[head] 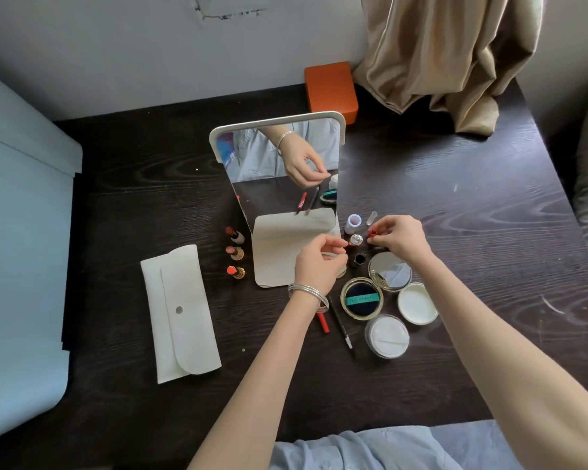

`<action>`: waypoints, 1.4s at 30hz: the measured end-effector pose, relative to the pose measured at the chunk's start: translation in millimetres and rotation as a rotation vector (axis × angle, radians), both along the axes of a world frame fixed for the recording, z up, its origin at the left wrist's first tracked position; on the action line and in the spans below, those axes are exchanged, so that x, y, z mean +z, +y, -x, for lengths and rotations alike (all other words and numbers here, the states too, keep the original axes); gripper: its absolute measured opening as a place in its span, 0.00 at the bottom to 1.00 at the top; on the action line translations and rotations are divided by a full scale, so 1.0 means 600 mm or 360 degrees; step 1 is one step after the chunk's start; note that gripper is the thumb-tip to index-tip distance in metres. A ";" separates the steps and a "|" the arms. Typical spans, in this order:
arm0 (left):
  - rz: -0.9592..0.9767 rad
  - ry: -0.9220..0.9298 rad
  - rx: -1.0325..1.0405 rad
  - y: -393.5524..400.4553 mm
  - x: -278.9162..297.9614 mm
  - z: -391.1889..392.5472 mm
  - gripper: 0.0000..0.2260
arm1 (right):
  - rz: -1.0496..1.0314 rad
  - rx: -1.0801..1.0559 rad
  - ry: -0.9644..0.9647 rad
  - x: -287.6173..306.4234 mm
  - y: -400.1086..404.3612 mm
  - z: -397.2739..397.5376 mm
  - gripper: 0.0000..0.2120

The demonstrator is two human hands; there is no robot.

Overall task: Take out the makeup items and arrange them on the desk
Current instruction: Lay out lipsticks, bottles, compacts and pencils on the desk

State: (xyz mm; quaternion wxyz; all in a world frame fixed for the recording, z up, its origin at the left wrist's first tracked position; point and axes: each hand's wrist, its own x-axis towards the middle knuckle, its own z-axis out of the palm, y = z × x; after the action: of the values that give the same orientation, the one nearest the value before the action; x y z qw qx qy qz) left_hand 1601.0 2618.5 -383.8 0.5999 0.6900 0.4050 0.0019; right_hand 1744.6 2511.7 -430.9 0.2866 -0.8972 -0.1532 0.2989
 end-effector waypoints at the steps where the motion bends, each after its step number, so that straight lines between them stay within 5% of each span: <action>1: -0.0005 0.0006 0.0000 0.002 -0.002 0.001 0.08 | 0.0015 0.0003 0.0013 -0.003 -0.001 -0.003 0.07; 42: 0.0033 0.0066 -0.0006 0.000 -0.001 0.010 0.08 | -0.0019 -0.0024 -0.0123 0.025 -0.013 0.013 0.12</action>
State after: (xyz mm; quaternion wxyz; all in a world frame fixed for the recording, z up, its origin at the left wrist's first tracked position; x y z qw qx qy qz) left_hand 1594.9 2618.4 -384.5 0.5986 0.6843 0.4160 -0.0176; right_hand 1736.7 2503.8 -415.8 0.2880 -0.9075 -0.1592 0.2610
